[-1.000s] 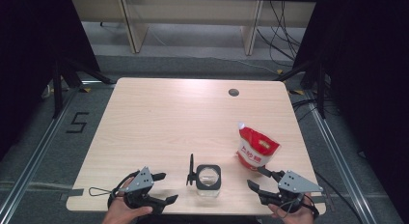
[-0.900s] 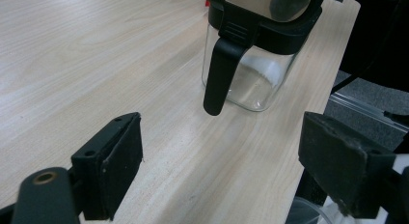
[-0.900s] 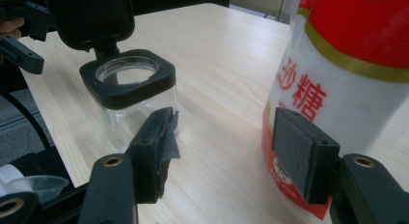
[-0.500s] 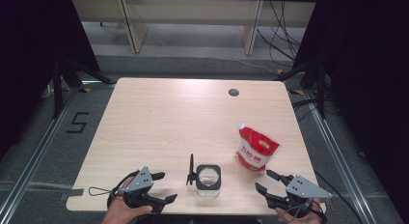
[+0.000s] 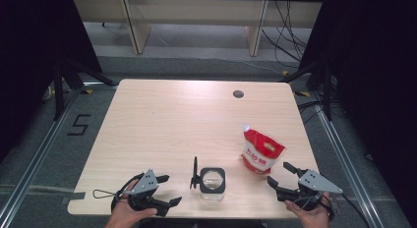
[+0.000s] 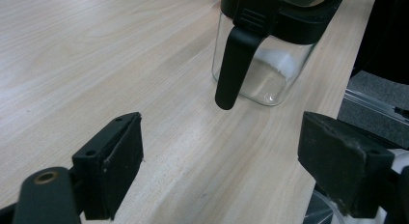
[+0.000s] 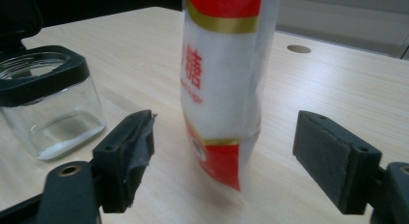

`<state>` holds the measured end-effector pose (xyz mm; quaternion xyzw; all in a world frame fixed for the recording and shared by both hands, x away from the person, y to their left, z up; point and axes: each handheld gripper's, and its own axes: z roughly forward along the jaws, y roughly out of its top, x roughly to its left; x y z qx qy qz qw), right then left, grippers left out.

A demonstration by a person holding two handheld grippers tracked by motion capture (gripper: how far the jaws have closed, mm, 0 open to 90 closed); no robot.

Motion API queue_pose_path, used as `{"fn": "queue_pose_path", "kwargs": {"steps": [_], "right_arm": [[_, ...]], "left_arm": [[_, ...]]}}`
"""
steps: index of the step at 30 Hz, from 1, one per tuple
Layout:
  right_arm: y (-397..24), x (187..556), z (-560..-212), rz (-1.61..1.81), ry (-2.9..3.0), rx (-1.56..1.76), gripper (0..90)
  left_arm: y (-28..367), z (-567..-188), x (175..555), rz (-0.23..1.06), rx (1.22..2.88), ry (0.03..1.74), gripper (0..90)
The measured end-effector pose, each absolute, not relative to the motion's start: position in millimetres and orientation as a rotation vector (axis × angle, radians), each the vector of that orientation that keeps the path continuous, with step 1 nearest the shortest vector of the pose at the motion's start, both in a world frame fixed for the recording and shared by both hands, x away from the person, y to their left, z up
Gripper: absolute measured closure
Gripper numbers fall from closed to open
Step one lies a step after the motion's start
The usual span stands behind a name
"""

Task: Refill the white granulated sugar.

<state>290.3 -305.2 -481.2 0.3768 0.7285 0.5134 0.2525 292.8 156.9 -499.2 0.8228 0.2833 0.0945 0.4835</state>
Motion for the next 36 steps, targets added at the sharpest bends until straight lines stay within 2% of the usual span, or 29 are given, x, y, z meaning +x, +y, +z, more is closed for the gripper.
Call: {"fn": "queue_pose_path", "kwargs": {"steps": [13,36], "right_arm": [[-292.0,317.3,-492.8,1.384,2.017,0.943,17.3],[-273.5,347.6,-505.8,1.422,2.002,0.853,21.7]], "left_arm": [[157.1,-499.6,294.0,0.241,2.003,0.692,15.9],[159.4,-500.7,296.7,0.245,2.029,0.687,16.1]]}}
